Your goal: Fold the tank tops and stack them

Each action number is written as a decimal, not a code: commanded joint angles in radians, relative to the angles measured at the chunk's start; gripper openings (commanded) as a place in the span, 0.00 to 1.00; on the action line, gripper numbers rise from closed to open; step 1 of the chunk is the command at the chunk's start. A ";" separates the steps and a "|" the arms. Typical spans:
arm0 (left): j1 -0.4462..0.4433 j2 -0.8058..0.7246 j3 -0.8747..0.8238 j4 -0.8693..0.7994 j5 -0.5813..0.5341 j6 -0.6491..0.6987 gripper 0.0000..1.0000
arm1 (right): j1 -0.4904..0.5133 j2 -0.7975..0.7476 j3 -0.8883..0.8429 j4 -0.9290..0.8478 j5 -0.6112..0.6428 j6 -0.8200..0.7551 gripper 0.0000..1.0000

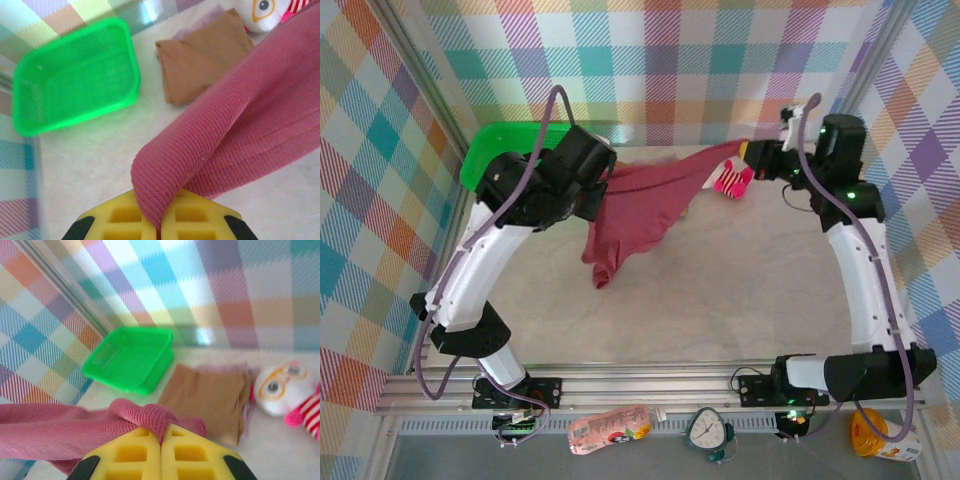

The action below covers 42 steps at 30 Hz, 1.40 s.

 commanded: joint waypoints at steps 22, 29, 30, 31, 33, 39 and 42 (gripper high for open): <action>0.127 0.377 0.220 0.784 0.266 0.697 0.03 | -0.232 -0.027 0.240 -0.075 0.234 -0.055 0.00; 0.126 0.522 0.328 0.993 0.458 0.795 0.03 | -0.208 -0.173 0.157 -0.107 0.221 -0.148 0.00; 0.127 0.533 0.328 0.990 0.471 0.803 0.03 | -0.192 -0.199 0.122 -0.124 0.211 -0.158 0.00; 0.128 0.541 0.328 0.970 0.478 0.810 0.03 | -0.187 -0.230 0.078 -0.139 0.180 -0.152 0.00; 0.126 0.553 0.326 0.889 0.474 0.820 0.04 | -0.181 -0.310 -0.035 -0.165 0.113 -0.108 0.00; 0.136 0.444 -0.081 0.788 0.407 0.781 0.08 | -0.014 -0.589 -0.489 -0.228 0.052 0.107 0.00; 0.150 0.232 -0.596 1.075 0.386 0.796 0.11 | 0.130 -0.679 -0.677 -0.228 0.098 0.207 0.01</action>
